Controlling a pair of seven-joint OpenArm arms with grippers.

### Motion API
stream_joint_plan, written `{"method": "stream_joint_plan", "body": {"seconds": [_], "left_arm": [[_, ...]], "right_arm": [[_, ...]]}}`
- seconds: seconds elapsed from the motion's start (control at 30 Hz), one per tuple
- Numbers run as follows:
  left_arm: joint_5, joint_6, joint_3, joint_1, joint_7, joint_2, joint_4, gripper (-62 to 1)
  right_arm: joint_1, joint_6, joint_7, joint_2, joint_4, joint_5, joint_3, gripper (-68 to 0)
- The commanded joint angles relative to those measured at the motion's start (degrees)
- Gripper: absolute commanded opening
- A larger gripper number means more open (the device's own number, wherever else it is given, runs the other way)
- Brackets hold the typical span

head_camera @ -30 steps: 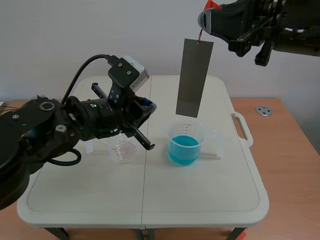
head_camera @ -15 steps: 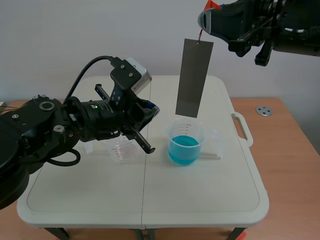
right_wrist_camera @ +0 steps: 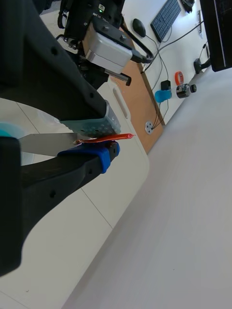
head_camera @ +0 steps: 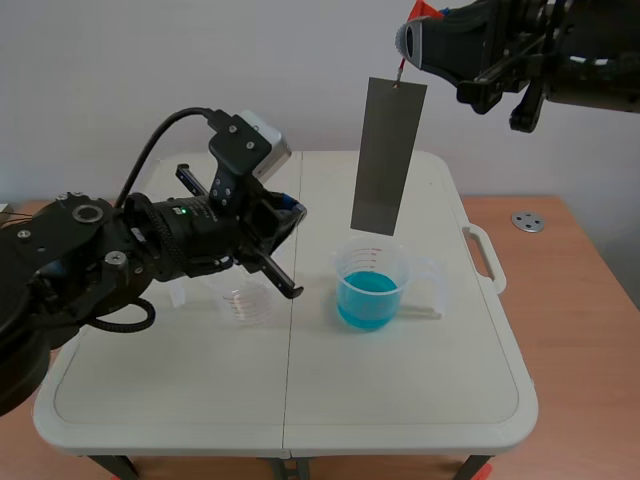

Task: Hold the metal plate by the orange handle, dip it into the blue solution, take it out and point at it, then put the plate back in the beaker on the left.
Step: 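Raise the plate and point at it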

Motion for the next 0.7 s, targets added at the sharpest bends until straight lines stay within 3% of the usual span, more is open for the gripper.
{"method": "stream_joint_plan", "body": {"seconds": [0.0,0.17,0.43,0.67], "left_arm": [[-1.4,1.7,-1.6,1.5,-1.6,-2.8,2.6,-58.2],[-2.4,5.9,-8.0,9.6,-5.1,-9.4,7.5,-58.2],[-6.5,6.1,-21.4,31.8,-9.0,-21.2,16.1,-58.2],[-6.5,6.9,-30.8,52.4,-9.7,-23.9,16.9,-58.2]], "right_arm": [[0.9,0.7,0.6,0.8,1.3,0.8,0.3,-66.0],[0.9,0.7,0.5,0.8,1.3,0.9,0.3,-66.0],[1.0,0.7,0.5,0.8,1.3,0.9,0.3,-66.0],[1.0,0.7,0.5,0.8,1.3,0.9,0.3,-66.0]]}}
